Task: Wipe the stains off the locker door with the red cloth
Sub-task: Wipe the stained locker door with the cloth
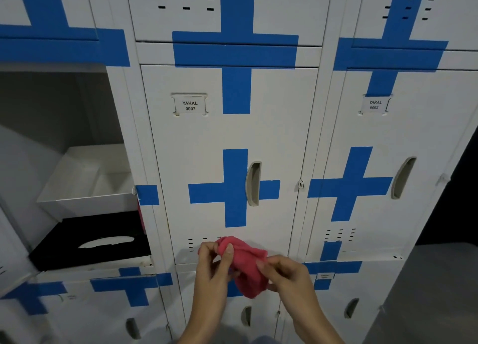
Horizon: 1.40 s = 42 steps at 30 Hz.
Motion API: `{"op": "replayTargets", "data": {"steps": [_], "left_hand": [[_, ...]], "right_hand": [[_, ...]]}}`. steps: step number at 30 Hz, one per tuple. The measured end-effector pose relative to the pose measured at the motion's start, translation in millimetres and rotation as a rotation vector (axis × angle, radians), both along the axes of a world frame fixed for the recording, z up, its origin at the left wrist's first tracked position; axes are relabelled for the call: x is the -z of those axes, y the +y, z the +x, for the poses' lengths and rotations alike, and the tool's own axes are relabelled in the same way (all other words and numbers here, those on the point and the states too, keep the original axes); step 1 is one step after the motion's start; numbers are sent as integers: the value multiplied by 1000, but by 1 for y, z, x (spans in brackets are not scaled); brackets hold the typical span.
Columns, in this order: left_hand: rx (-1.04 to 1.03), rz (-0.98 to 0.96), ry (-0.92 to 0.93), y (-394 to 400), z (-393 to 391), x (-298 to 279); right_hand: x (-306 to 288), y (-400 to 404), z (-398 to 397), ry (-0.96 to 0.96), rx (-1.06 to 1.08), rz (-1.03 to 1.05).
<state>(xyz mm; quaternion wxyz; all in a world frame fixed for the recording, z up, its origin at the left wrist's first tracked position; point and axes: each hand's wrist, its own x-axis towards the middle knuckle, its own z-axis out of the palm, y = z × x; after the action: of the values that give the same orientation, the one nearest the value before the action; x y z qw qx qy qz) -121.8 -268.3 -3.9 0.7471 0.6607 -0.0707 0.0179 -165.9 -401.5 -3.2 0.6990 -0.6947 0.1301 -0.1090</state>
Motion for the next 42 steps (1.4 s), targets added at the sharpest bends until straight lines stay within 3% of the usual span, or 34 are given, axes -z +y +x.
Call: {"op": "replayTargets", "data": {"steps": [5,9,10,13,14,16,18,21,26,29,33,42], "left_hand": [[31,87,41,6,-2,13],[93,81,103,2,-13,13],[120,82,108,0,4,40],[158,36,384,-7,115,227],[205,-8,423,-11,141,261],[312,-18,369,-9,109,221],[461,-51,374,-12,18,67],[519,-73,345,-12,-10,22],[444,-111,350,-17,6,18],[334,-183,373,-19,14,16],[272,-86,289,-10,22,21],[193,-125,302,-1,27,37]], "right_hand": [[-23,-5,3,-90,-39,-99],[-44,0,10,-180,-62,-57],[-50,1,11,-224,-53,-50],[-72,-1,15,-398,5,-88],[-78,-3,16,-463,44,-105],[-86,-7,21,-593,151,-120],[-88,-12,30,-671,271,-84],[-83,-20,49,-735,408,-187],[-70,-38,103,-872,520,-978],[-59,-34,125,-771,451,-1269],[-44,-29,125,-612,384,-1363],[-19,-27,122,-485,255,-1299]]}}
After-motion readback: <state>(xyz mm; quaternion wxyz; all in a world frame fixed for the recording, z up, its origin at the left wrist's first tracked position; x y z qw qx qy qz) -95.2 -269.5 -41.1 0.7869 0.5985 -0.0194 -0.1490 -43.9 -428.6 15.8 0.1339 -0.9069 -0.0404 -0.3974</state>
